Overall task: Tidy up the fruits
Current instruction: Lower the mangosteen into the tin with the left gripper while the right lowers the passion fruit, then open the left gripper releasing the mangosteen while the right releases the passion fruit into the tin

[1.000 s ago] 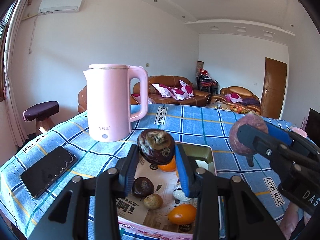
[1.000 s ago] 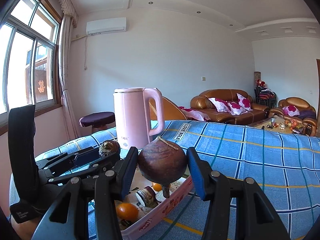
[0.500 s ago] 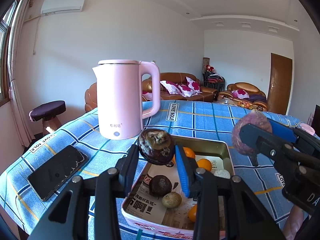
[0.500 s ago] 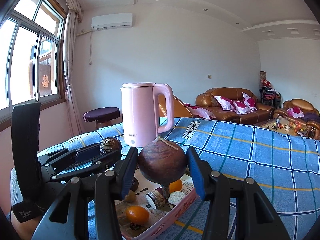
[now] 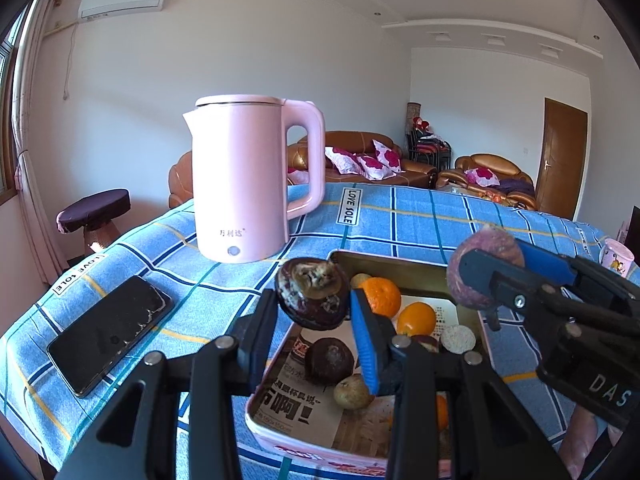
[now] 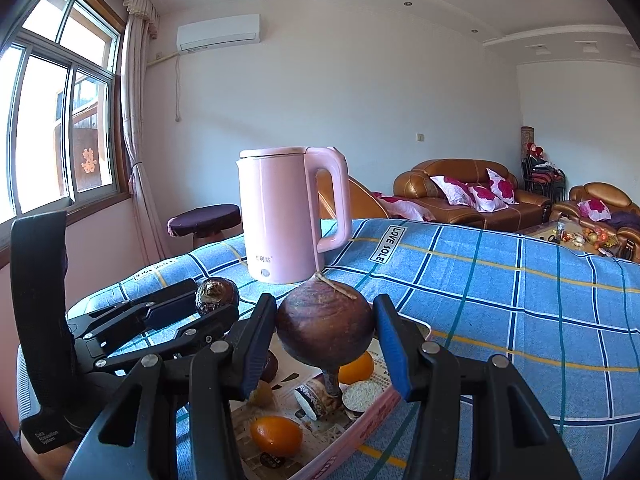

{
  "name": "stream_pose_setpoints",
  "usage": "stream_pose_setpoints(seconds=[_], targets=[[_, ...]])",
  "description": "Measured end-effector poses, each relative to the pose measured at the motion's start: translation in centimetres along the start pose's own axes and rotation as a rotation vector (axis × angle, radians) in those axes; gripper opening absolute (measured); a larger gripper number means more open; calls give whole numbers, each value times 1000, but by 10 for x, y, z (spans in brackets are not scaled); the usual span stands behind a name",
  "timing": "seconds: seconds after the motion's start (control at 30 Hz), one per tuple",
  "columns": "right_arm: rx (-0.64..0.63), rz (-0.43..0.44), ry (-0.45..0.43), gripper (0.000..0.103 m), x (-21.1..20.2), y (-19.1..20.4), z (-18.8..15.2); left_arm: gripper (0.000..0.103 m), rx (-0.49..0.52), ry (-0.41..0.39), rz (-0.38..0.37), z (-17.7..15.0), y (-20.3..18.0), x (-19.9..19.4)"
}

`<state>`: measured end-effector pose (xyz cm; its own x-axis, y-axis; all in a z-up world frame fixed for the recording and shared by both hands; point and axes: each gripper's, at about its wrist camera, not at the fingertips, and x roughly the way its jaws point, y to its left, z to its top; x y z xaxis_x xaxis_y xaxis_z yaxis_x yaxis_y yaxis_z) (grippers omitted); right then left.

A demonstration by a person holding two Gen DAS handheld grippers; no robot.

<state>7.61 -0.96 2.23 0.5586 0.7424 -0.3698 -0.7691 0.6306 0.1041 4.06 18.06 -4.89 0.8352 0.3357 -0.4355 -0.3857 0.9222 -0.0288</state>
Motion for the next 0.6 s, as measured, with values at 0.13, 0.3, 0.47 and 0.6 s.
stream_pose_setpoints(seconds=[0.13,0.3,0.47,0.6], targets=[[5,2,44,52,14,-2,-4,39,3,26,-6,-1,0,6],[-4,26,116,53,30,-1,-12,39,-1,41,0,-4,2,9],[-16,37,131,53,31,2,-15,49,-3,28,10,-4,5,5],[-22,23,106,58,19,2,-12,67,-4,-10,14,-2,5,-7]])
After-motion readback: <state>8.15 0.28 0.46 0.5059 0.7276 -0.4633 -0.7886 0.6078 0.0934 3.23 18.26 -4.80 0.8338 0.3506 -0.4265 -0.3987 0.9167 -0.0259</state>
